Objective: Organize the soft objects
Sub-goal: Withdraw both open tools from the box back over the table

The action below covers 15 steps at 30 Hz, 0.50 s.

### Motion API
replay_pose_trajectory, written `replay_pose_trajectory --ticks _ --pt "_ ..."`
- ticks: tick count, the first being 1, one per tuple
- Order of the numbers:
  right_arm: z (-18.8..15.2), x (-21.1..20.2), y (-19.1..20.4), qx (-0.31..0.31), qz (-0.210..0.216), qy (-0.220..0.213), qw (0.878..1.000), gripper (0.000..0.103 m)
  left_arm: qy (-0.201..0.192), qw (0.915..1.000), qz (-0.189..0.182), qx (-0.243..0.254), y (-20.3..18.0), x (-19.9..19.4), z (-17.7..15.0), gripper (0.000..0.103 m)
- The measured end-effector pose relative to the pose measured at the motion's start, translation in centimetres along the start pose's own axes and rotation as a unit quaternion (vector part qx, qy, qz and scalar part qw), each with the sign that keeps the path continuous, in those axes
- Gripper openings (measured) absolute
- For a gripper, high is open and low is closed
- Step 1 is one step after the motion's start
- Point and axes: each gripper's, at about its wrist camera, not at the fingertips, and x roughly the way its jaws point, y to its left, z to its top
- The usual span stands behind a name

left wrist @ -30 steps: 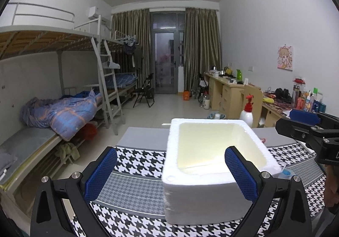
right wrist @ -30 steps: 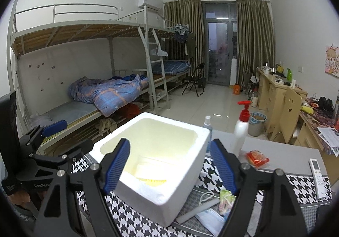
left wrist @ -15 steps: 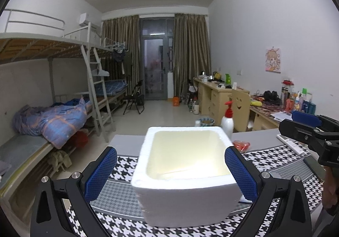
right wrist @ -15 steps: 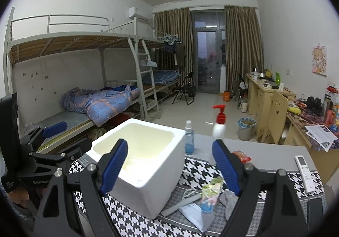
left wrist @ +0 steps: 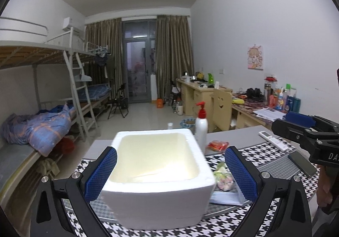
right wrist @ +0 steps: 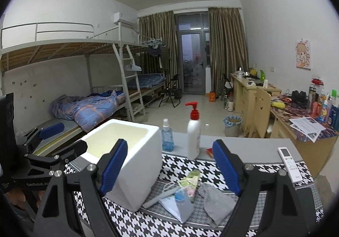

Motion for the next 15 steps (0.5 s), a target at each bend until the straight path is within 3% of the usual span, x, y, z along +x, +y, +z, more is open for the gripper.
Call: replay_pose_trajectory --ticks 15 --pt "-1.3 -1.6 -3.0 0.017 -0.036 0.000 0.999 0.086 0.004 0.9985 -0.050 0.022 -3.6 0.1 -0.5 0.102"
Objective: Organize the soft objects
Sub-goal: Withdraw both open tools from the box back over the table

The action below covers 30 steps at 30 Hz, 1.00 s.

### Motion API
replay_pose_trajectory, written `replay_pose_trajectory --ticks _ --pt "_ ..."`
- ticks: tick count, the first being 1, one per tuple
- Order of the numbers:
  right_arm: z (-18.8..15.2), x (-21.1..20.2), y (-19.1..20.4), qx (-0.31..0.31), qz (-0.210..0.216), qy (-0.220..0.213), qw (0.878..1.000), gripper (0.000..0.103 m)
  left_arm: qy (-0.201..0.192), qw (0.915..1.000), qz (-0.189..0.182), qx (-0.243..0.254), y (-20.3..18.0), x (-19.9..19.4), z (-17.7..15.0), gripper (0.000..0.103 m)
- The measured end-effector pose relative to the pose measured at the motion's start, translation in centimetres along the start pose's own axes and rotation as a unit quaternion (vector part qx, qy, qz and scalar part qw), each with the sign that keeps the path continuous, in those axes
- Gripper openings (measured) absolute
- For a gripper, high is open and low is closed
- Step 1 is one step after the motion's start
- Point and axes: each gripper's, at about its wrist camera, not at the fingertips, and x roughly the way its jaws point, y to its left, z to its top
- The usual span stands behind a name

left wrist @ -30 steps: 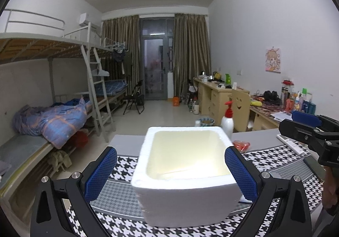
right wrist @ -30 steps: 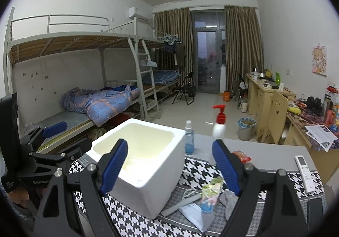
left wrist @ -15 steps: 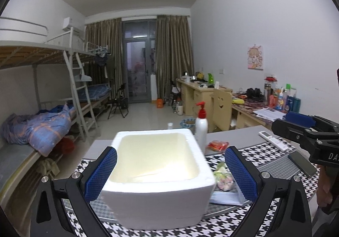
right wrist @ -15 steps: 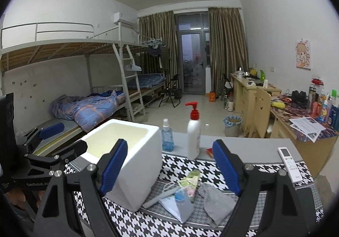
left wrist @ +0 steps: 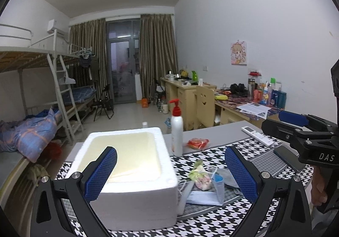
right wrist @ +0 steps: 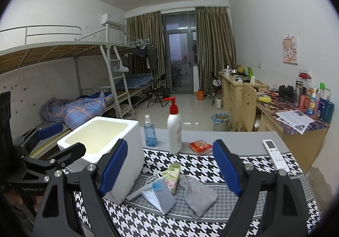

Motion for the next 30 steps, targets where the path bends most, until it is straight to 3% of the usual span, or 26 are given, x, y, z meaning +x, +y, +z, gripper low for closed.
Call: replay_pose_trajectory --ticks 7,30 --pt "-0.7 0.2 -1.1 0.005 -0.011 0.007 1.000 0.092 0.010 0.9998 -0.014 0.006 -1.3 0.4 -0.5 0.102" --pt "-2.5 -0.6 -3.1 0.009 -0.035 0.029 0.999 0.092 0.034 0.9980 -0.053 -0.003 -4.6 1.0 -3.3 0.102"
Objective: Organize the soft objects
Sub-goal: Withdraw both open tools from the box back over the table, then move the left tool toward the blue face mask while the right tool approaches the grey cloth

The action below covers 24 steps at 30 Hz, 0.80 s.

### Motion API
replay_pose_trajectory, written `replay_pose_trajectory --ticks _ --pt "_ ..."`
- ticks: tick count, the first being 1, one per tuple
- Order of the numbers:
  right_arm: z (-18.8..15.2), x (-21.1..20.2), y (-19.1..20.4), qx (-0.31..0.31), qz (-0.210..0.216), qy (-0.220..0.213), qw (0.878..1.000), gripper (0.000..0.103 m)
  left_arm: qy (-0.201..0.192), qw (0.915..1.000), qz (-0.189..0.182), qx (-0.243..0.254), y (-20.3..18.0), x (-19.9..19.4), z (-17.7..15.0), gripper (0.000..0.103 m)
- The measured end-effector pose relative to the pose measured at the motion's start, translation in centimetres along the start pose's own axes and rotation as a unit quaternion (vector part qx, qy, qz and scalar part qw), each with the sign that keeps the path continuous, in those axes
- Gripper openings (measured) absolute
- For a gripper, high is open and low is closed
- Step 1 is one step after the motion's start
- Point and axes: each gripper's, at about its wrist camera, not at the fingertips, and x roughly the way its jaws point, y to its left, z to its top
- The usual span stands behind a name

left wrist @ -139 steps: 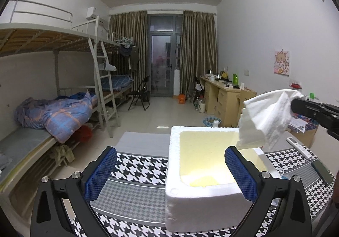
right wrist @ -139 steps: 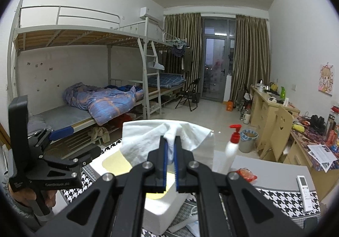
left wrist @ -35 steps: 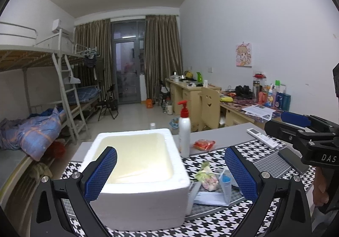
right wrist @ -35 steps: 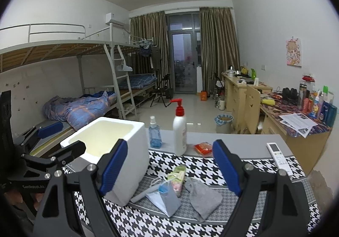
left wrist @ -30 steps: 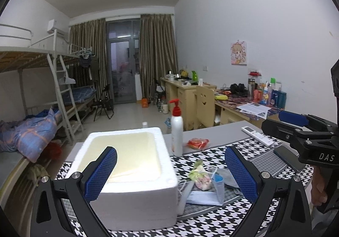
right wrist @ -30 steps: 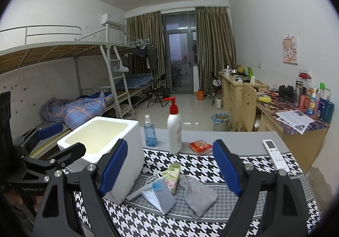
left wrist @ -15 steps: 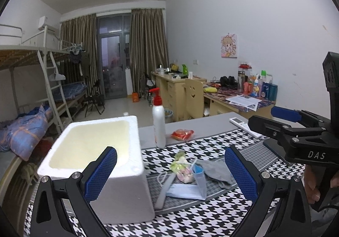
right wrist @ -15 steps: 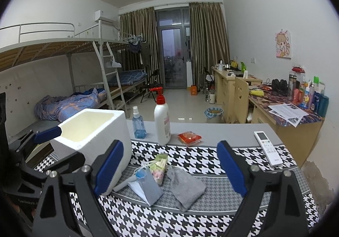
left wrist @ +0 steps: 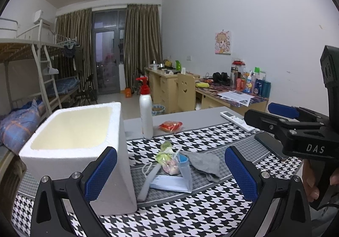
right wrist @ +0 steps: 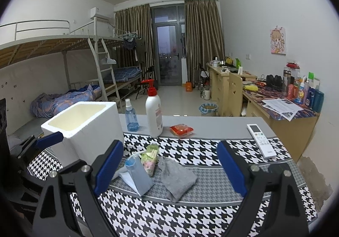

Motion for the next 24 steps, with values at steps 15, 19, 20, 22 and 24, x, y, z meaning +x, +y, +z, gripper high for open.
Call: replay_pose_trajectory --ticks 15,19,20,22,24 --pt "-1.0 1.5 -1.1 -0.001 0.005 0.028 1.000 0.092 0.020 0.9998 0.000 -0.007 -0.9 1.5 -1.5 0.102" --pt "-1.3 2.3 -1.6 -0.011 0.014 0.044 0.999 0.092 0.030 0.9993 0.009 -0.018 -1.2 2.3 -2.3 0.102" --pt "-1.5 2.6 -1.9 -0.014 0.015 0.050 0.999 0.092 0.035 0.9991 0.011 -0.022 -1.3 2.7 -2.6 0.102" --pt "-1.7 3.2 -2.3 -0.022 0.019 0.059 0.998 0.092 0.041 0.9986 0.015 -0.029 -1.4 3.3 -2.9 0.102" --pt "-1.9 3.7 -2.8 -0.026 0.020 0.065 0.997 0.092 0.045 0.9981 0.022 -0.034 -1.7 3.9 -3.3 0.102"
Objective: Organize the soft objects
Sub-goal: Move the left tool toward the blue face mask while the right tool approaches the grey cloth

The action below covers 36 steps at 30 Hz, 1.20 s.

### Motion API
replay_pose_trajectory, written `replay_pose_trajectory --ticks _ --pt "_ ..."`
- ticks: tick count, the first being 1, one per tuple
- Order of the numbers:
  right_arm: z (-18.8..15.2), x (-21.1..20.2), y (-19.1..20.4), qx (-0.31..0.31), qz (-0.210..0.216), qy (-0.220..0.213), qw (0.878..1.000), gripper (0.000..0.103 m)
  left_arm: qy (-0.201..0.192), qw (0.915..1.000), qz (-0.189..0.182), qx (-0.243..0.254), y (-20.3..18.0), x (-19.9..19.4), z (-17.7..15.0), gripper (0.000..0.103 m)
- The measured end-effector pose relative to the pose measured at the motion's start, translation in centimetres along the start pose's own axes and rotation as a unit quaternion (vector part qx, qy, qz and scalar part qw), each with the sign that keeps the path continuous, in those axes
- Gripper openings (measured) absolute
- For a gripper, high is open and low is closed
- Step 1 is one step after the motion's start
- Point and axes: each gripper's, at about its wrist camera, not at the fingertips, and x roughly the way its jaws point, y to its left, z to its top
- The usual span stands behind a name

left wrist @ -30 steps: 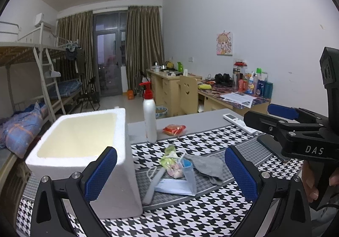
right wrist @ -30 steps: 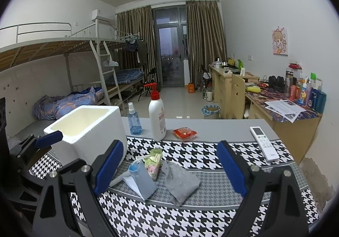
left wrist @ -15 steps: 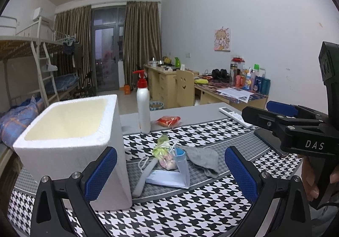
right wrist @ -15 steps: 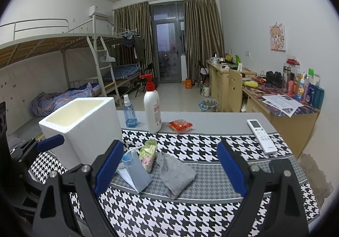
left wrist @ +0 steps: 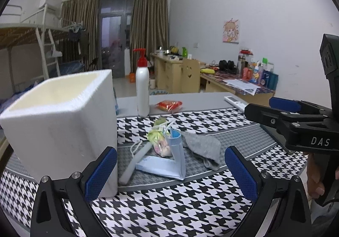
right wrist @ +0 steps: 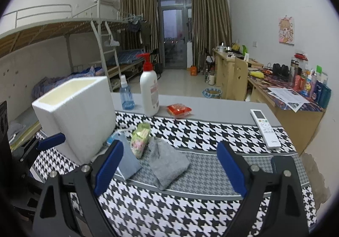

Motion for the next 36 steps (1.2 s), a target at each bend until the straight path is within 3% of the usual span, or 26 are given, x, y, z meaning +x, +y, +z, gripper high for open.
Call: replay_pose_trajectory --ticks 28,36 --pt "-1.8 5.6 -2.4 -0.019 0.044 0.087 0.995 0.092 0.080 0.9960 0.032 -0.021 -1.0 5.1 -1.2 0.100" --pt "-2.0 7.0 -2.8 -0.023 0.047 0.109 0.993 0.092 0.108 0.9936 0.021 -0.026 -1.0 6.7 -1.2 0.085"
